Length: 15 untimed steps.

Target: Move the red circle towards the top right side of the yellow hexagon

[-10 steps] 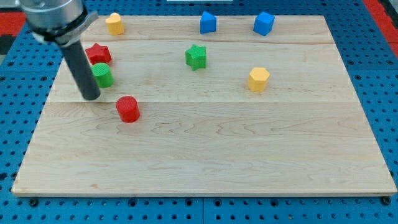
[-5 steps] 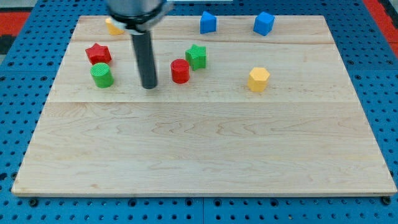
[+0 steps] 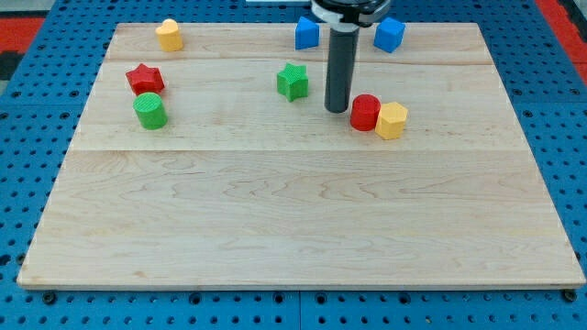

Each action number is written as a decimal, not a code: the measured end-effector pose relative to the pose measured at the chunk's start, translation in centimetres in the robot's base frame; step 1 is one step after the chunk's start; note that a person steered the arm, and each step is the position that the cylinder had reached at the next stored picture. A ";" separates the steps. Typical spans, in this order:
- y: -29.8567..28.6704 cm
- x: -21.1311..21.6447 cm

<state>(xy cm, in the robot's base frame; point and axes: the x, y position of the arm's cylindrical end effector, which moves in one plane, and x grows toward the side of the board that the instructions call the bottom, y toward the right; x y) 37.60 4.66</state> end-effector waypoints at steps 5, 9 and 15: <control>8.4 -2.7; 7.6 -2.7; 1.2 -2.7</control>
<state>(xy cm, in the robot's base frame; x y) 34.94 5.82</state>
